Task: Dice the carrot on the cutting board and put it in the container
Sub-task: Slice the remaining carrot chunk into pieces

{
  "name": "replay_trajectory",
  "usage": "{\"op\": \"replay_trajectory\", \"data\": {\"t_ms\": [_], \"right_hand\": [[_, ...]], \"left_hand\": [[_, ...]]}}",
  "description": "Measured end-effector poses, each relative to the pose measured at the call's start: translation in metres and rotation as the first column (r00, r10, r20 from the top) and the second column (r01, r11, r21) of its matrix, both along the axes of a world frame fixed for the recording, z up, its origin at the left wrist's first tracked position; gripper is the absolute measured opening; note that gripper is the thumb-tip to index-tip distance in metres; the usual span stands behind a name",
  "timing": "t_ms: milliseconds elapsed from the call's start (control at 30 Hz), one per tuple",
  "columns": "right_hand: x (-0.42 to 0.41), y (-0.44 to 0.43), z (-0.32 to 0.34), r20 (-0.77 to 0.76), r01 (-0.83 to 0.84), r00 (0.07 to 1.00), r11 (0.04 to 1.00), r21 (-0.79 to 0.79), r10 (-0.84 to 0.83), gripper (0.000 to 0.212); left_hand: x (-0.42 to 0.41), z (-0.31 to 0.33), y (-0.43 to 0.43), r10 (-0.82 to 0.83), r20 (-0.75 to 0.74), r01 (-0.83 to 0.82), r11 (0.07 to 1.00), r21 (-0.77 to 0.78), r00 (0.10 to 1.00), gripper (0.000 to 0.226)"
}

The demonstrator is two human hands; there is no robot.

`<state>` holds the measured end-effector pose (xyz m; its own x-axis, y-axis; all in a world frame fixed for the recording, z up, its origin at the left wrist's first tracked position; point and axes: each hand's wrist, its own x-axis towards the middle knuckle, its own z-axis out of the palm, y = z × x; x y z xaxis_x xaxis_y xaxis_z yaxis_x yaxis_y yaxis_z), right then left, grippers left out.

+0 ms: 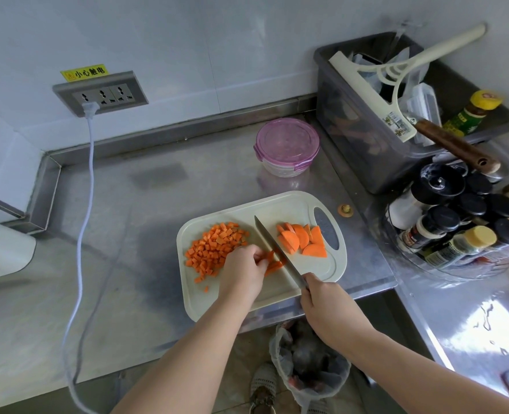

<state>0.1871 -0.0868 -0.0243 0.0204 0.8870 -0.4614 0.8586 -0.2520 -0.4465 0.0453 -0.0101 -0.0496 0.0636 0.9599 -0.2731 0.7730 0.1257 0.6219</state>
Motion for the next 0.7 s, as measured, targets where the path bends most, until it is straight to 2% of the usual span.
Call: {"op": "replay_trajectory", "data": {"t_ms": [300,500,700], "right_hand": [[0.007,0.0,0.0,0.008,0.018,1.0,1.0,0.004,-0.018,0.023],[0.007,0.0,0.001,-0.003,0.011,1.0,1.0,-0.008,-0.011,0.021],[0.007,0.002,0.004,-0.001,0.027,1.0,1.0,0.004,-0.027,0.021]], "left_hand": [[-0.003,0.0,0.009,-0.049,-0.041,0.045,0.995,-0.087,0.998,0.019],[0.002,0.006,0.02,-0.159,-0.148,0.13,0.973,-0.189,0.976,0.02],[0.006,0.007,0.02,-0.219,-0.198,0.182,0.965,-0.191,0.955,0.016]]}}
